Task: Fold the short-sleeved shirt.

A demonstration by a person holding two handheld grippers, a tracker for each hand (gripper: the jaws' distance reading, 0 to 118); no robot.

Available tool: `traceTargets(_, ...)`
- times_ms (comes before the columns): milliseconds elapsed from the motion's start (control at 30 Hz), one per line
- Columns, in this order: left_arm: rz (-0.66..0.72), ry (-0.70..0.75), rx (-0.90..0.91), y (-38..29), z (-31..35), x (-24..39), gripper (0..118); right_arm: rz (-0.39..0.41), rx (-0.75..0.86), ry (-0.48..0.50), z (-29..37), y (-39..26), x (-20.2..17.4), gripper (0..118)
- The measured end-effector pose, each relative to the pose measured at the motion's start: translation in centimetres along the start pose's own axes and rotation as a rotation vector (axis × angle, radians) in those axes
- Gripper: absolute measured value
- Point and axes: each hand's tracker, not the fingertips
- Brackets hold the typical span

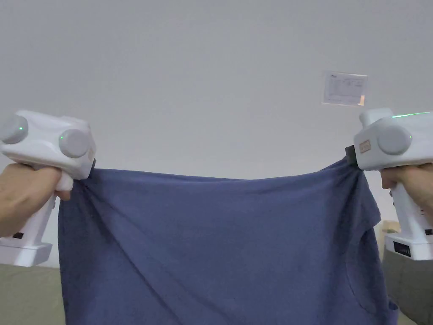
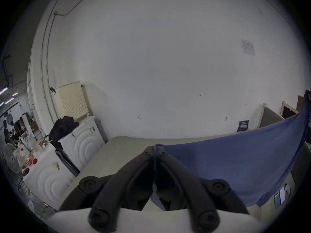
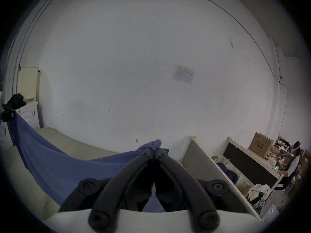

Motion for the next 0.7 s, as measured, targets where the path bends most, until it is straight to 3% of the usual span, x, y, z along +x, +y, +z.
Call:
traceTargets(300, 0.029, 0.039, 0.004, 0.1, -9.2, 3.2, 1, -0.051, 0.002, -0.031, -9.1, 0.1, -2.1, 1)
traceTargets(700, -0.026, 0.02, -0.182, -14.8, -18.0, 6.7, 1, 0.007, -0.216, 0.015, -15.3, -16.5, -6.1, 1)
